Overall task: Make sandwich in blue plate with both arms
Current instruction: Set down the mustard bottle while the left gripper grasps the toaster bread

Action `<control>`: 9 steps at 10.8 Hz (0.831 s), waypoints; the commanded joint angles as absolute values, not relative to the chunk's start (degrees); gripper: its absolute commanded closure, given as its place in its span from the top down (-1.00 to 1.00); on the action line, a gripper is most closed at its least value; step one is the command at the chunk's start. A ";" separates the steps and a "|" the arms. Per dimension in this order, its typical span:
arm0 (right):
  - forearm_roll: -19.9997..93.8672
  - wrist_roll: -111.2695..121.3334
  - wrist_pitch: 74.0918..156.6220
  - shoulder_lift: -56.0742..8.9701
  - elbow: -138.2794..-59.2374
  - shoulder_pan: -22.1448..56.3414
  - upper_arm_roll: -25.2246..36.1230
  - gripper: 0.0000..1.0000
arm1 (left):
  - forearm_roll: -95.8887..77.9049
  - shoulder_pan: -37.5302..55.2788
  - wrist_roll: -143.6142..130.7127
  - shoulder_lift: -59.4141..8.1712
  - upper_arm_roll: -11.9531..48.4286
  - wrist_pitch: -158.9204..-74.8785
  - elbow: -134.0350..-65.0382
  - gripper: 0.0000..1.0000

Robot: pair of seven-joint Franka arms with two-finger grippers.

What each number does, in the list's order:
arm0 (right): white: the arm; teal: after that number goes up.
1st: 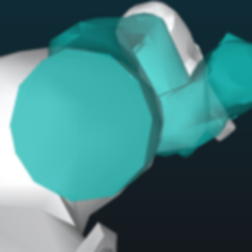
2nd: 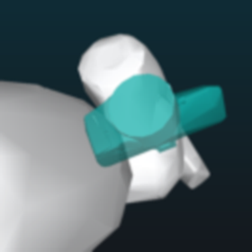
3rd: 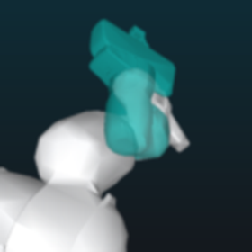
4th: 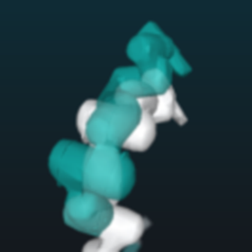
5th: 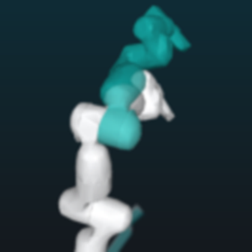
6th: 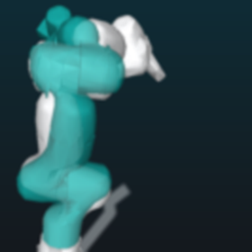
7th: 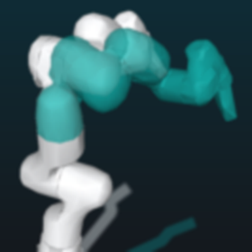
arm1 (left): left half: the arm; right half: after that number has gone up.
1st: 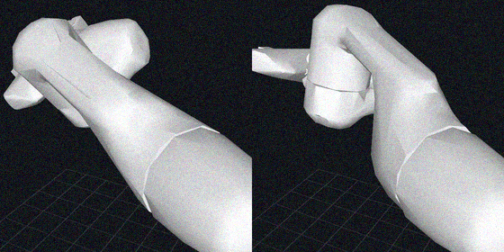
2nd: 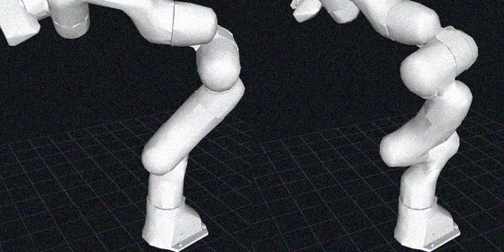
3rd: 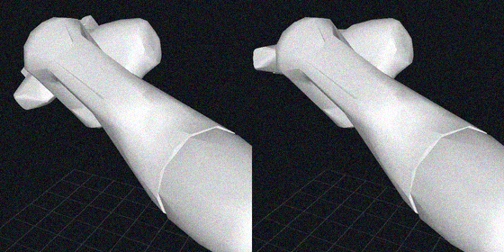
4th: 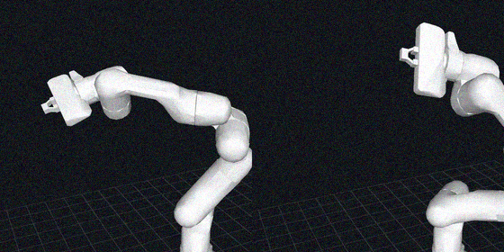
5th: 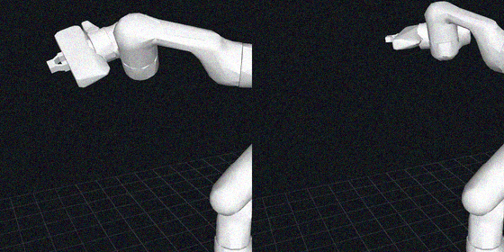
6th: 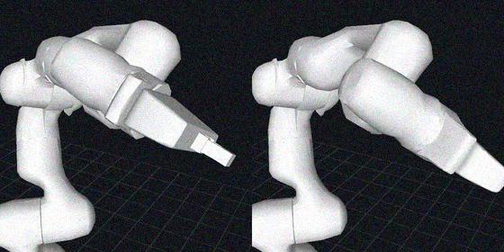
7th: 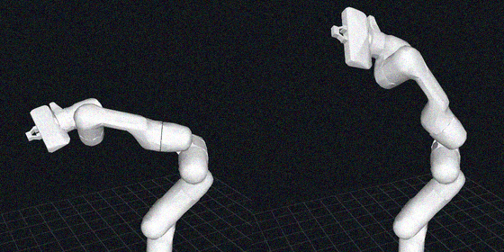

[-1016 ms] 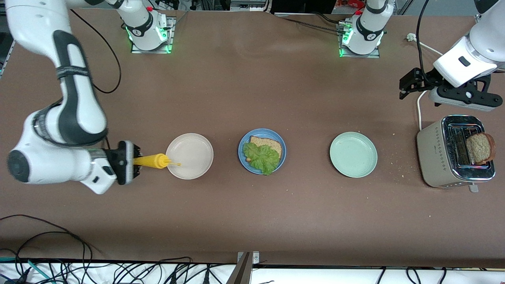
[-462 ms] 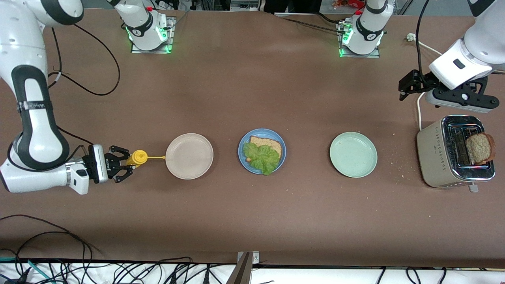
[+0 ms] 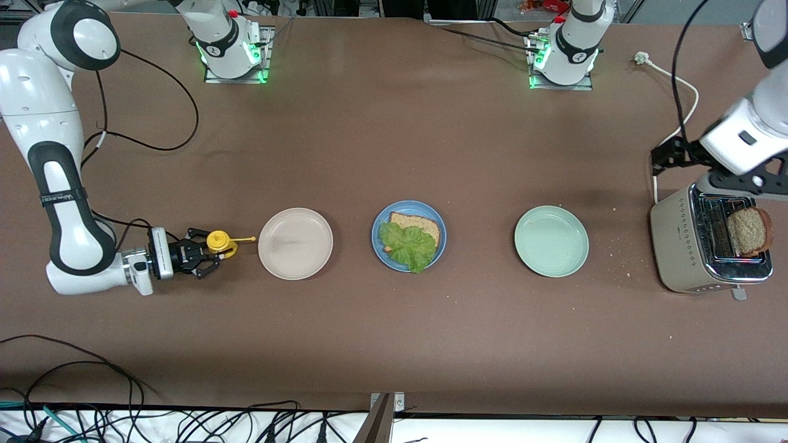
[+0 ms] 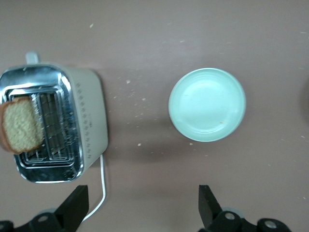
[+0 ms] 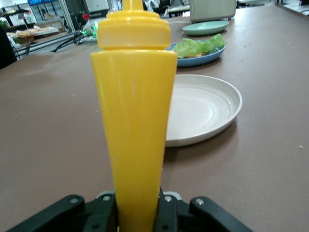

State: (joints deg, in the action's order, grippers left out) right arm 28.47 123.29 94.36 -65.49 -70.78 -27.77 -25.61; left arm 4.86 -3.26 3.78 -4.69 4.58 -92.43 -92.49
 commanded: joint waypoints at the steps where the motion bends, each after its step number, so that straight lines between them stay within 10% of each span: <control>1: 31.97 124.36 94.48 -67.15 -69.70 -28.57 -28.04 -1.00 | 6.24 -11.92 5.26 -14.65 5.10 -92.02 -85.54 1.00; 7: 32.61 127.09 96.50 -70.31 -69.70 -28.56 -29.00 -1.00 | 6.42 -24.16 26.61 -27.32 5.01 -107.73 -81.39 1.00; 9: 32.96 127.09 96.50 -70.22 -69.52 -28.65 -28.92 -0.64 | 6.59 -26.44 28.91 -28.82 5.01 -108.90 -81.39 1.00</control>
State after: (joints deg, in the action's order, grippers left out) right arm 31.90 126.12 96.13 -68.87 -70.50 -27.96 -27.87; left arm 4.95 -24.42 25.91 -26.48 4.34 -108.50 -83.84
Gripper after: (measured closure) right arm 0.837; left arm 0.000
